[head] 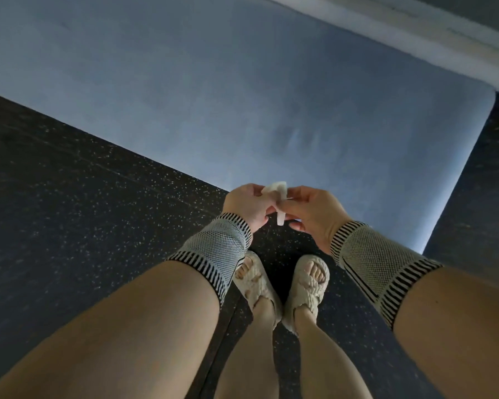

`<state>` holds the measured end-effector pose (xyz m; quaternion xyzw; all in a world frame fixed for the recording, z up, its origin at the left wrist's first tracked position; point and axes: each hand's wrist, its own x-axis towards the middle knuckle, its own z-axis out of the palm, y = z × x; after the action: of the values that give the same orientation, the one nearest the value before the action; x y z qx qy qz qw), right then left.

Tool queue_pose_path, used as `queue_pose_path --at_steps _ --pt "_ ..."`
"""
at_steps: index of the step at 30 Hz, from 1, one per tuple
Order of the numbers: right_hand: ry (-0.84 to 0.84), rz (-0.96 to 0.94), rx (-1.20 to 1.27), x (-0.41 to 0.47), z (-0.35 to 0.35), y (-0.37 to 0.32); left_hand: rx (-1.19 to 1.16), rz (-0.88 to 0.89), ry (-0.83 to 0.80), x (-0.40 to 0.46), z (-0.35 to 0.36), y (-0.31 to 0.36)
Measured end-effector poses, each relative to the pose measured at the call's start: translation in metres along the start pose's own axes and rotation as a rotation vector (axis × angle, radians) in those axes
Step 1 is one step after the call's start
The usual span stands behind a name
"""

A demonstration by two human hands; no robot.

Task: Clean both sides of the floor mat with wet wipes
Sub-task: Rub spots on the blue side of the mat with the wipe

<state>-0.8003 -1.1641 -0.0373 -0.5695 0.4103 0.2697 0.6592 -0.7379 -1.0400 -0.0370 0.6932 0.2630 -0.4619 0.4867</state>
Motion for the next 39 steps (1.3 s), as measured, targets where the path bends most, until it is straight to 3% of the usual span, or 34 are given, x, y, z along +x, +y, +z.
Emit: queue_pose_path --at_steps 9,16,21,29,34,39 --pt "0.145 0.038 0.16 0.023 0.019 -0.004 0.152 0.038 -0.115 0.032 -0.022 0.019" --pt "0.368 0.092 0.271 0.062 0.053 0.008 0.528 0.17 -0.272 0.101 -0.049 0.041" --pt "0.539 0.11 0.372 0.115 0.098 0.028 0.726 0.288 -0.273 0.158 -0.08 0.039" --pt "0.861 0.122 -0.074 0.199 0.072 0.105 1.478 0.701 -0.252 0.265 -0.095 0.024" --pt "1.096 0.054 -0.349 0.267 0.032 0.133 1.642 0.922 -0.251 0.34 -0.079 0.028" --pt "1.255 -0.095 -0.319 0.339 0.002 0.12 1.783 1.139 -0.19 0.402 -0.066 0.045"
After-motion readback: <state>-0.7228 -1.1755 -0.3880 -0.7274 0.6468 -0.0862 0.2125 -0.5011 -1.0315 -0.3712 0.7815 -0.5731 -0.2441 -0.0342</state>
